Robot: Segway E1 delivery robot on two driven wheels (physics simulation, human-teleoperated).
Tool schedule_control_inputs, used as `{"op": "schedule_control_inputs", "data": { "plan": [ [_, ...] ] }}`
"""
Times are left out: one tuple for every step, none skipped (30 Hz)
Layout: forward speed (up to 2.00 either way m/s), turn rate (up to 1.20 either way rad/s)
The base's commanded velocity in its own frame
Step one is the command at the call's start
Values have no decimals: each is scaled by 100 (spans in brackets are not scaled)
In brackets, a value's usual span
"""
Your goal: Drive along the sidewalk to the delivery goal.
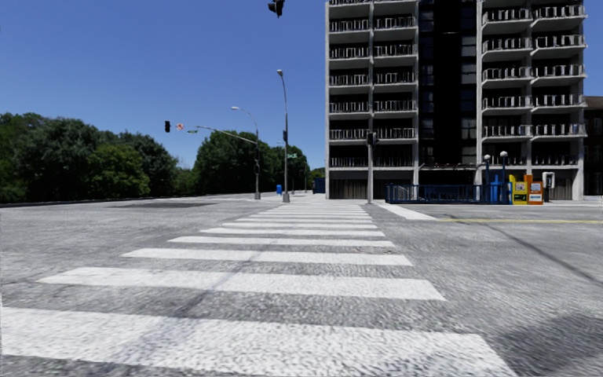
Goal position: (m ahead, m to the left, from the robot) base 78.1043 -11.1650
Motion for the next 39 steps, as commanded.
{"op": "schedule_control_inputs", "data": {
  "plan": [
    [192, 0],
    [158, 0],
    [132, 0],
    [122, 0],
    [120, 0],
    [120, 0],
    [120, 0],
    [120, 0],
    [120, 0],
    [120, 0],
    [120, 0],
    [121, 0],
    [121, 0],
    [121, 0],
    [121, 0],
    [123, 0],
    [123, 0],
    [124, 0],
    [124, 0],
    [125, 0],
    [126, 0],
    [126, 0],
    [126, 0],
    [127, 0],
    [128, 0],
    [129, 0],
    [135, 0],
    [138, 0],
    [138, 0],
    [138, 0],
    [138, 0],
    [138, 0],
    [139, 0],
    [142, 0],
    [148, 0],
    [152, 0],
    [154, 0],
    [154, 0],
    [154, 0]
  ]
}}
